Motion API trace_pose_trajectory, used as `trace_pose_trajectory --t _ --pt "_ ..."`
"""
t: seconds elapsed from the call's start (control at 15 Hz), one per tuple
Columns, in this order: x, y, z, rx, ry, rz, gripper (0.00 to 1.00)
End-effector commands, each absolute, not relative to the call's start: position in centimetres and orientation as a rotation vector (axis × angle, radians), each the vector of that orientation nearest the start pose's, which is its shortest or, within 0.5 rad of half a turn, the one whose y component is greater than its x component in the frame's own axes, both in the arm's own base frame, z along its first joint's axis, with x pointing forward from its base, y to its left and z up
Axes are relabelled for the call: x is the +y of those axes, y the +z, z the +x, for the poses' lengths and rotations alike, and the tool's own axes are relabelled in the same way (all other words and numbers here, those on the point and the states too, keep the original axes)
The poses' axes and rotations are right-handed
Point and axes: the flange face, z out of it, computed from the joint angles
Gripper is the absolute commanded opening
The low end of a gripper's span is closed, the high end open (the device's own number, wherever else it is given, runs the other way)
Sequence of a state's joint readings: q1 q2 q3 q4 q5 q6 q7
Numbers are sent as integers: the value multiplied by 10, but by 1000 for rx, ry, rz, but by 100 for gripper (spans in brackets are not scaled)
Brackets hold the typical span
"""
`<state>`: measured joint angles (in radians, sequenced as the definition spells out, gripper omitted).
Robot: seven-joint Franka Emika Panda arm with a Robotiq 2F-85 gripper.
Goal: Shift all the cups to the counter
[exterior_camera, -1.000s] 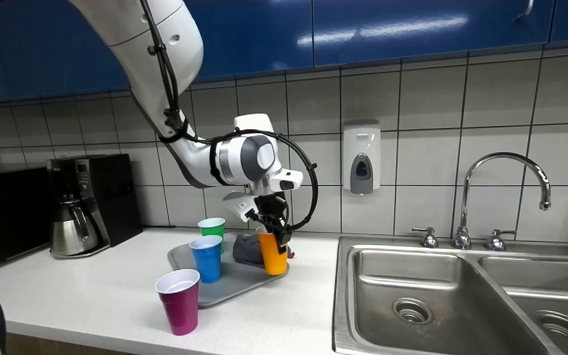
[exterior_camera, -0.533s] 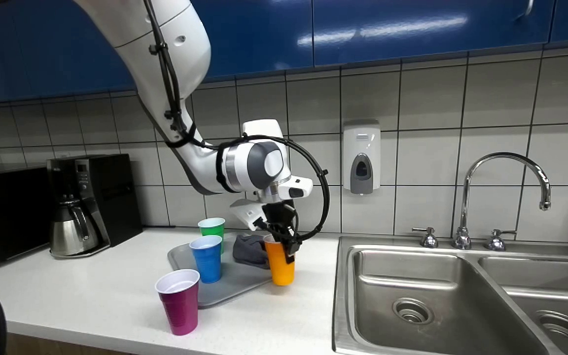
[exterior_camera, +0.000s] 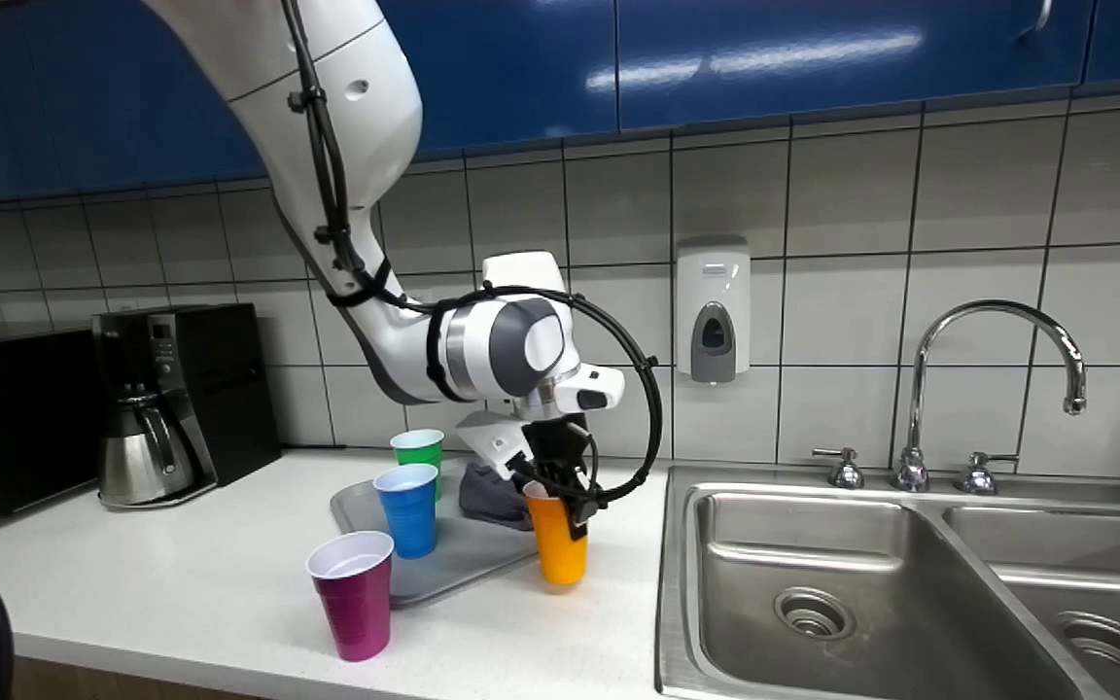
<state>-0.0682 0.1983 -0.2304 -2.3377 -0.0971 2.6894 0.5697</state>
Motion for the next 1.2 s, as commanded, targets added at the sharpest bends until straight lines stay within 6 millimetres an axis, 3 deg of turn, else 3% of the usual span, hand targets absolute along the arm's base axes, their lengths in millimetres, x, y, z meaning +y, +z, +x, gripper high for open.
trace_pose_trajectory --t 0.0,0.47,0.53,0.6,1.13 --pt "-158 265 501 1178 -309 -2961 1" --pt "-157 256 495 1180 -326 -2948 1" --pt "-158 256 495 1188 -320 -2947 29" --pt "-158 256 495 1190 -322 -2943 29" --pt "-165 263 494 1244 -367 -2880 88"
